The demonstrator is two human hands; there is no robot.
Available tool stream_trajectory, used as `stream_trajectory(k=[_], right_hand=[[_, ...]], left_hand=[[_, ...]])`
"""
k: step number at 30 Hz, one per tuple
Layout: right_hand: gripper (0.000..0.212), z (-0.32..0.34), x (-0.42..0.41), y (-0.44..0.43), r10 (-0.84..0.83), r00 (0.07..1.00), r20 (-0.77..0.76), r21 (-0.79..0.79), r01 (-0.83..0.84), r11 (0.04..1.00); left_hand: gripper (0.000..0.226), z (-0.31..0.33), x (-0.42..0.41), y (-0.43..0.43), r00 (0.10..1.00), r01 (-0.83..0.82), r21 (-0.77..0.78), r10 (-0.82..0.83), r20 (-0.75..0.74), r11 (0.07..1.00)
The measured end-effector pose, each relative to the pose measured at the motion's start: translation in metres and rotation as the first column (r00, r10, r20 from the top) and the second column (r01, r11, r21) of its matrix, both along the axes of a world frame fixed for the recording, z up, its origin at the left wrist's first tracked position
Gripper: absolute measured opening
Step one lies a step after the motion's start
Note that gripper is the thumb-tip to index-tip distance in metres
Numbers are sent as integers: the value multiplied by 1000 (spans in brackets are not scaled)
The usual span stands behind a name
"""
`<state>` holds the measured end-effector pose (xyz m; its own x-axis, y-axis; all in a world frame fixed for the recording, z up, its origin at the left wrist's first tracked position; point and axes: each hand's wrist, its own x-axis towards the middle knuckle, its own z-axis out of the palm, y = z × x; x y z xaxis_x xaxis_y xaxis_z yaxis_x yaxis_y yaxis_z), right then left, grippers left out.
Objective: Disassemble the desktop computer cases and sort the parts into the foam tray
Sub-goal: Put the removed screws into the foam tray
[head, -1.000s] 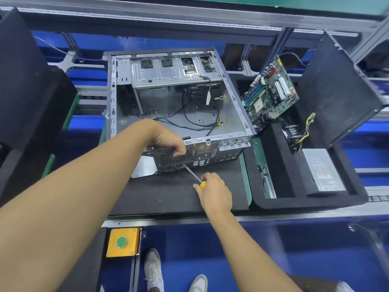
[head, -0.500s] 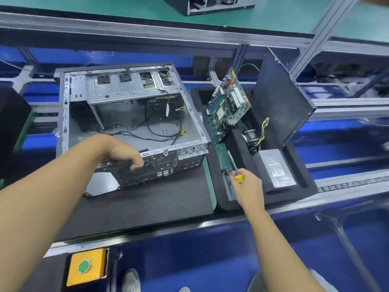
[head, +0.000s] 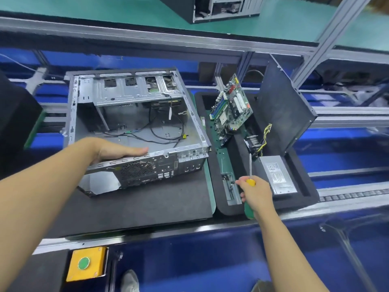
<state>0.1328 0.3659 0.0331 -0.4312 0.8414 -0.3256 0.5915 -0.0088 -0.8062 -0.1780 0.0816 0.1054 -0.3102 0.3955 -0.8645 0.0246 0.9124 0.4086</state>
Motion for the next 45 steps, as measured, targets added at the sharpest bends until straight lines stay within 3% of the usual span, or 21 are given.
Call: stream_trajectory(k=[10,17,21,24,27,29,33,36,41,43,45], right_hand=[[9,102,-81,-61,180,949,-258,-7,-188,982],[22,157,-162,-110,390,829,-401,-103,-464,880],[37,166,-176,-107,486,794,-366,-22,-529,848],[24,165,-166,-84,434,811,-392,-24,-481,876],[8,162,-151,-51,301,829,-471,-71,-376,924],[9,163,-141,-24,230,838,-496,-69,-302,951],[25,171,-121,40,266,842,-469,14,-294,956],[10,175,-108,88,310,840,-445,61,-317,946],[16,157,-96,137,524,844,-112,205,-496,843],[19,142,-94,147,506,858,-85,165,-489,857],[20,130,-90,153,461,884,-80,153,-446,882]], left_hand=[[81,20,-36,-14,989,-138,325,111,99,936],[79,94,-49,29,972,23,436,-122,200,900],[83,114,-43,59,936,157,444,-275,217,882],[77,116,-43,78,930,167,519,-308,199,838],[77,112,-40,100,899,153,661,-381,216,735],[62,108,-30,121,925,154,733,-358,130,663],[34,99,-6,182,981,160,808,-185,-64,567],[21,89,8,227,984,174,819,-131,-121,547],[31,52,17,286,973,226,723,-116,-200,653],[38,41,20,299,966,239,677,-99,-239,696],[26,32,23,310,962,224,670,-50,-270,708]])
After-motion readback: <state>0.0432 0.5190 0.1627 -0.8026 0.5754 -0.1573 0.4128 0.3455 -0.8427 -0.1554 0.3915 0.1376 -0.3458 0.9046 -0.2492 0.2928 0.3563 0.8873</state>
